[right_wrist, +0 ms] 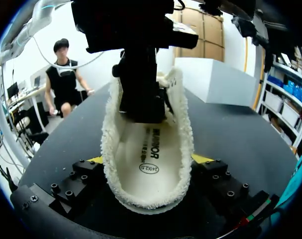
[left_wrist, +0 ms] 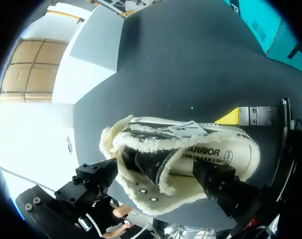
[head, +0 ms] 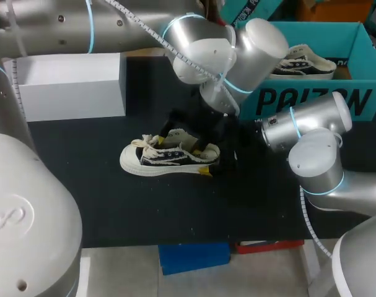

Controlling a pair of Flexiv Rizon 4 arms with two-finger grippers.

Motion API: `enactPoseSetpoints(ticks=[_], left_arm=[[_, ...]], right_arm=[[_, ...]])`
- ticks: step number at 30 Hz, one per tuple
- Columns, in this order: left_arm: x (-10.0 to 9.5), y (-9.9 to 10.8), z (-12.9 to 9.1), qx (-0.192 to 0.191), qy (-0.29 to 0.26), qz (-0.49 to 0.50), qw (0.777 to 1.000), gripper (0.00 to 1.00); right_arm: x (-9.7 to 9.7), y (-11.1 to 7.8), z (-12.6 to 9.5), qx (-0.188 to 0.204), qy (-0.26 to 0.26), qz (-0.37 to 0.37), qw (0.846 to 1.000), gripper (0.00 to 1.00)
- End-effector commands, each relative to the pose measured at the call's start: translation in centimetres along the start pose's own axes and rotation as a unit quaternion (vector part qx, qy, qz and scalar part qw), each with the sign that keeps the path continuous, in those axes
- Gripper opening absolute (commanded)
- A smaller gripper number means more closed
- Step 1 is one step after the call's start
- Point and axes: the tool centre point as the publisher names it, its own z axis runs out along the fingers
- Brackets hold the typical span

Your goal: Take the shoe out of the shoebox, open the shoe tongue, remove and reinsert the insole, then place the shoe into the shoebox

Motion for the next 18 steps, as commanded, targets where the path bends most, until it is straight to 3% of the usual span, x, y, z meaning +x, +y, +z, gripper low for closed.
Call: enactPoseSetpoints(ticks=[1,3,5,8,11,12,18], left_arm=[[0.0,-0.1,0.2,0.003,-0.009,0.008,1.0,0.9],[-0.2,0.0,0.4,0.004,-0.013,0.012,1.0,0.77],[-0.5,0.1,0.5,0.005,-0.017,0.014,1.0,0.51],[-1.1,-0.1,0.8,0.008,-0.028,0.008,1.0,0.36],[-1.7,-0.2,0.9,0.011,-0.036,0.002,0.999,0.05],[-1.9,-0.1,0.9,0.011,-0.037,0.002,0.999,0.0],[-2.3,0.2,0.6,0.017,-0.032,0.003,0.999,0.0]], right_arm=[[0.0,-0.3,0.4,0.0,-0.001,0.001,1.0,0.0],[0.0,-0.3,0.4,0.0,-0.001,0.001,1.0,0.0],[0.0,-0.3,0.4,0.0,-0.001,0.001,1.0,0.0],[0.0,-0.3,0.4,0.0,-0.001,0.001,1.0,0.0],[0.0,-0.3,0.4,0.0,-0.001,0.001,1.0,0.0],[0.0,-0.3,0.4,0.0,-0.001,0.001,1.0,0.0],[0.0,-0.3,0.4,0.0,-0.001,0.001,1.0,0.0]])
